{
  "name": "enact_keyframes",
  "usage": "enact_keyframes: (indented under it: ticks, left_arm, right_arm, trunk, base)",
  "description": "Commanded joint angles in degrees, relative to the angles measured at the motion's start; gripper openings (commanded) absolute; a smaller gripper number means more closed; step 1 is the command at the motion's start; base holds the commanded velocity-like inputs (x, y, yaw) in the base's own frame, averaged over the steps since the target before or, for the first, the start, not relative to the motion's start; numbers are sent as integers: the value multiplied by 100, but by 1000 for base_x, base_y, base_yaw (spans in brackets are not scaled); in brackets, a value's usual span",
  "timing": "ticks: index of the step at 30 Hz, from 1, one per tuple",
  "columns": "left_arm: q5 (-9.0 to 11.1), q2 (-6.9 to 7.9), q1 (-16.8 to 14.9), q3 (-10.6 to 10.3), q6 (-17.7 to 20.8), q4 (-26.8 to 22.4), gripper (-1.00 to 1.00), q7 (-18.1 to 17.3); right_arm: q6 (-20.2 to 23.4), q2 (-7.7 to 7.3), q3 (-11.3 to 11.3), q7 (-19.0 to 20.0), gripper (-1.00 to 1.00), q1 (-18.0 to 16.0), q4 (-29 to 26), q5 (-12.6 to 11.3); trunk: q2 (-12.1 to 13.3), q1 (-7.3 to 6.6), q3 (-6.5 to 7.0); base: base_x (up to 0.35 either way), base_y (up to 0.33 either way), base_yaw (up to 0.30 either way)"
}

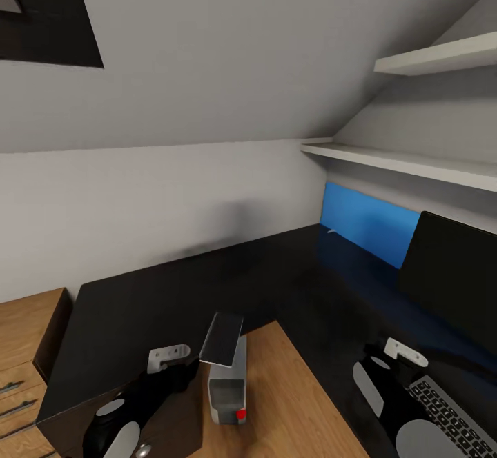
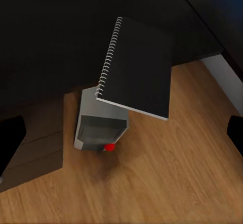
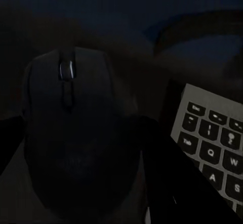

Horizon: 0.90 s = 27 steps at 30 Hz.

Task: In the bedroom, organize the workspace by keeping the computer under the desk, ensuring the monitor is on the desk, placing the keyboard on the desk next to the monitor, placing the mouse on the desk next to the keyboard, moving the folder from the swivel chair onto the desk next to the mouse, stacking the notebook on top of the folder with the pen on top of the notebook, and positioning the swivel chair next to the desk.

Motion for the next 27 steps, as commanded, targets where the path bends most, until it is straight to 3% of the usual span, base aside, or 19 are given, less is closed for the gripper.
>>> enact_keyframes:
  ticks: [1,8,16,21,27]
  left_arm:
    - [61,5,-6,-12,7,-8,100,59]
    - [61,5,-6,-12,23,-8,100,59]
    - [62,5,-6,-12,35,-8,100,59]
    - [67,5,-6,-13,35,-8,100,59]
    - [85,5,-6,-12,43,-8,100,59]
  right_arm:
    - [5,-2,10,-36,-100,-4,-4,-42]
    - [0,-9,11,-33,-100,-7,29,-37]
    - [-1,-22,-9,-33,-100,-24,90,-60]
    - [-2,-34,-37,-33,-100,-253,516,-93]
    - [-189,-28,-82,-39,-100,-339,626,-170]
  trunk:
    - [-7,1,-8]
    - [-7,1,-8]
    - [-7,1,-8]
    - [-7,1,-8]
    - [-7,1,-8]
  base:
    - [54,0,0]
    - [193,0,0]
    - [30,0,0]
    - [1,0,0]
    - [0,0,0]
